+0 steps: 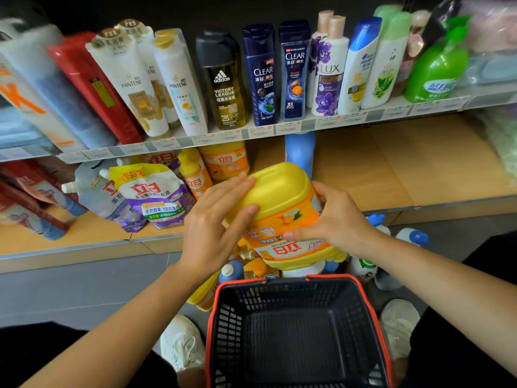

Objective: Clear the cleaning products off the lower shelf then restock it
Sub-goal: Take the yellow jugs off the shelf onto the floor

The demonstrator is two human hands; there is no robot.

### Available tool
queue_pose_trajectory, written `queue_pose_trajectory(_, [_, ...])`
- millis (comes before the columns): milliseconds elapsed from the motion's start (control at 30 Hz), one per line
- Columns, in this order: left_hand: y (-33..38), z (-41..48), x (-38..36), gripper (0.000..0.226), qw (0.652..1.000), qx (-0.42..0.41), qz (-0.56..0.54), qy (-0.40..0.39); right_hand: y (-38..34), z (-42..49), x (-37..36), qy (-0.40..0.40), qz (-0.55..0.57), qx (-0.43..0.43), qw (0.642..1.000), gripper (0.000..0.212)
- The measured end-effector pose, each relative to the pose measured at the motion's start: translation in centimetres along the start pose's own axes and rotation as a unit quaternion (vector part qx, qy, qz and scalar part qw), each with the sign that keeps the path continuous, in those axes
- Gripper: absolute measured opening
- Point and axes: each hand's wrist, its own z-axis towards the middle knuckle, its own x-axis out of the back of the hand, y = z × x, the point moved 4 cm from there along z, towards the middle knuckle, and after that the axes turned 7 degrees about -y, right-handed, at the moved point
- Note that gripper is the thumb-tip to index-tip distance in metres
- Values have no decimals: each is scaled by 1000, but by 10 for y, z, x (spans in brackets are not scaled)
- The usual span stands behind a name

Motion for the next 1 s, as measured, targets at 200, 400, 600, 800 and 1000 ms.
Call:
queue_pose_trajectory(200, [-20, -2, -11, 56, 949, 175, -257, -43, -3, -1, 5, 14, 34, 5, 999, 73])
queue_pose_trajectory(400, [-32, -12, -41, 44, 878, 270, -359, -163, 8, 3, 10, 47, 144, -12, 988, 71])
queue_pose_trajectory(600, [-32, -26, -67, 49, 834, 303, -387, -250, 13, 8, 15, 86, 246, -12, 965, 65])
queue_pose_trajectory(800, [-34, -30, -80, 51, 787, 335, -479, -199, 19, 16, 16, 78, 326, -23, 942, 78])
queue_pose_trajectory(1000, [-35, -6, -47, 40, 789, 301, -533, -46, 49, 31, 32, 59, 311, -108, 942, 84])
